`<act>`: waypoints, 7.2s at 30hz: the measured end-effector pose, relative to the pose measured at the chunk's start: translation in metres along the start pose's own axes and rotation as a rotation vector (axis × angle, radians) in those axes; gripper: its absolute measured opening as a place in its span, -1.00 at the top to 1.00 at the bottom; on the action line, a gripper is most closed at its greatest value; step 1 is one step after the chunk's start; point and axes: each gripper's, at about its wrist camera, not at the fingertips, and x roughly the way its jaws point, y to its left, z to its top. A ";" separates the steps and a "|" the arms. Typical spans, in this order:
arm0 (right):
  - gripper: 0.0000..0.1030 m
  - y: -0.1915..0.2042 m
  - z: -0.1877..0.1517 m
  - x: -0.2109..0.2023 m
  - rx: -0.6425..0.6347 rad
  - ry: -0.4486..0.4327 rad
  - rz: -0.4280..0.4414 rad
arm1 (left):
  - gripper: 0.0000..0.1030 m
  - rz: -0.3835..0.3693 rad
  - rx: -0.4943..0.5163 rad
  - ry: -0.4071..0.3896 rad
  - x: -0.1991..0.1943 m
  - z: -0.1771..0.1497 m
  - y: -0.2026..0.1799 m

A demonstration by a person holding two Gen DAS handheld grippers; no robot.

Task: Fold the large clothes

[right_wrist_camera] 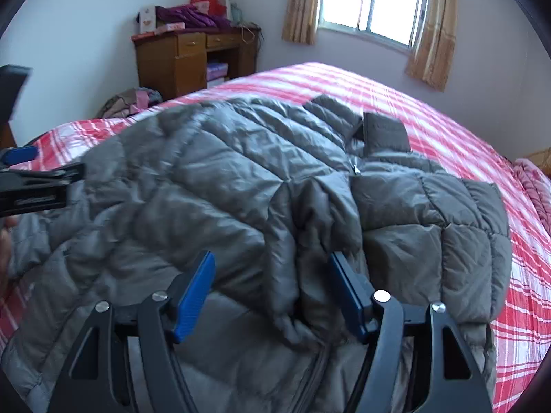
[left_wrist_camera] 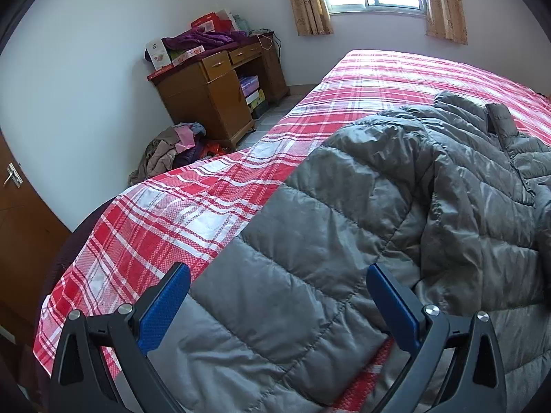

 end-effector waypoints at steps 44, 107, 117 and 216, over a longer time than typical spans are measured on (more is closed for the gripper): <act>-0.62 -0.172 -0.135 -0.056 0.422 0.041 -0.074 | -0.57 -0.162 0.235 -0.100 -0.054 0.014 -0.164; -0.35 -0.161 -0.031 0.042 0.285 0.078 -0.093 | -0.95 -0.237 0.052 0.039 0.040 0.016 -0.209; -0.39 -0.154 -0.033 0.054 0.263 0.112 -0.121 | -0.95 -0.230 0.056 0.044 0.040 0.017 -0.209; 0.27 -0.110 -0.040 0.000 0.356 0.165 0.265 | -0.71 -0.120 -0.021 0.023 0.009 -0.023 -0.056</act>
